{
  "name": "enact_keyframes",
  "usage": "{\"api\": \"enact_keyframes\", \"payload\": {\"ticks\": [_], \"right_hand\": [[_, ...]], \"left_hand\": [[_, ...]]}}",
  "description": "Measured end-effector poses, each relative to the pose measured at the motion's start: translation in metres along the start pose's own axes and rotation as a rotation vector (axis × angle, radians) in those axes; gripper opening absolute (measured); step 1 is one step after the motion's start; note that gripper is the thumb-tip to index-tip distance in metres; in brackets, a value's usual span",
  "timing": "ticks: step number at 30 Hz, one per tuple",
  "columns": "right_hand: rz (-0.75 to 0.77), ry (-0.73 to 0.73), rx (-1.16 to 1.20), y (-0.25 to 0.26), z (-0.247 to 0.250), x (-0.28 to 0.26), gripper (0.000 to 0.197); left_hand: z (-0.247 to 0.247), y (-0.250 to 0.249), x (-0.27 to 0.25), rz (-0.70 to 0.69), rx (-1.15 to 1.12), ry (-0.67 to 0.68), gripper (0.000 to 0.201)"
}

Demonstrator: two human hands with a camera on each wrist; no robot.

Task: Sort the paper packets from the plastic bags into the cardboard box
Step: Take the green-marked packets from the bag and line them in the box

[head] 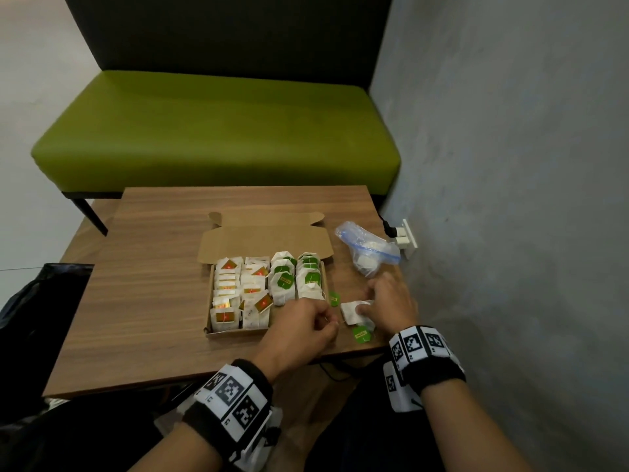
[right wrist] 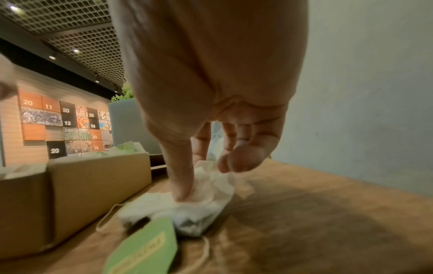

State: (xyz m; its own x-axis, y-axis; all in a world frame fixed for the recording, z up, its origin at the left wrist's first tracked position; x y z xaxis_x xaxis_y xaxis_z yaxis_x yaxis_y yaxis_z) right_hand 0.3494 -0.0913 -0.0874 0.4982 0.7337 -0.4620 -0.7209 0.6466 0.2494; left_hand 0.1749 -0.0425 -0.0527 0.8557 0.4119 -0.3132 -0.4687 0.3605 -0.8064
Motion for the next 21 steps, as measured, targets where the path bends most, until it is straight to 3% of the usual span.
{"api": "enact_keyframes", "payload": {"ticks": [4, 13, 21], "right_hand": [[0.013, 0.003, 0.070, -0.001, 0.006, -0.001, 0.008], [0.087, -0.082, -0.037, 0.007, 0.035, -0.001, 0.017], [0.223, -0.112, 0.031, 0.013, 0.042, -0.010, 0.015]], "left_hand": [[0.006, 0.001, -0.001, -0.002, 0.006, -0.010, 0.010], [0.018, -0.007, 0.003, -0.010, 0.033, -0.037, 0.010], [0.028, -0.007, 0.000, -0.015, 0.065, -0.070, 0.008]]}}
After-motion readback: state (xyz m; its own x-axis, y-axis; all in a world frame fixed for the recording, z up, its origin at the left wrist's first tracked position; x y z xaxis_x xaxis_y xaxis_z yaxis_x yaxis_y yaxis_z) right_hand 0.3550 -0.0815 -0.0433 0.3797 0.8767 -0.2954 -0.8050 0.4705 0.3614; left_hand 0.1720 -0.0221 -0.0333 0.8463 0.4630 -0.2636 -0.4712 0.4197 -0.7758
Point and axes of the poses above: each hand's wrist, its own x-axis towards the middle knuckle, its own z-axis out of the back of the hand, y = z × x, the point moved 10 cm from there along x, towards the middle knuckle, and after that the axes turned 13 degrees about y, right-handed, at the moved point
